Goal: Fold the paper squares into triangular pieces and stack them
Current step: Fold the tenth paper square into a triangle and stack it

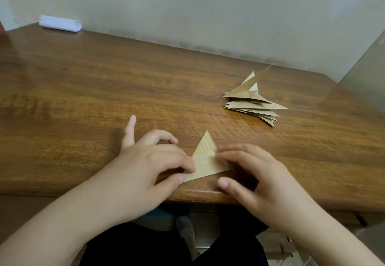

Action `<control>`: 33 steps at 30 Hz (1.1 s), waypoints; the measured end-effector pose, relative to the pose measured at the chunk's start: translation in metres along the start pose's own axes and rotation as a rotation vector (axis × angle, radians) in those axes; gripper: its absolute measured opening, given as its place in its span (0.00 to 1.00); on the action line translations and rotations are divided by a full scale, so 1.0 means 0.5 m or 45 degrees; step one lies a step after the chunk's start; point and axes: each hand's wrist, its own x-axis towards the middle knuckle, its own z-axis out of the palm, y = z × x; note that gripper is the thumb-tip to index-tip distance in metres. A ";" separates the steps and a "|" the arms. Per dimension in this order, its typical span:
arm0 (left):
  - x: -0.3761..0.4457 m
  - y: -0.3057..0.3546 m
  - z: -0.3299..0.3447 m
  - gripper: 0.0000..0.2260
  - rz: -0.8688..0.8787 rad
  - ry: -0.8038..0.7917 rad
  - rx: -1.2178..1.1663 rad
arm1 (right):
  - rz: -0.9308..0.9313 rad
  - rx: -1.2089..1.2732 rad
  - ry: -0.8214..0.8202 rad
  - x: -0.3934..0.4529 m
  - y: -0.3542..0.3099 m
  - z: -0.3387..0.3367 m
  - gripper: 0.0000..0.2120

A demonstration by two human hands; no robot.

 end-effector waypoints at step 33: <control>-0.005 0.032 -0.021 0.23 -0.542 -0.313 0.196 | -0.127 -0.026 0.080 0.090 -0.050 0.022 0.04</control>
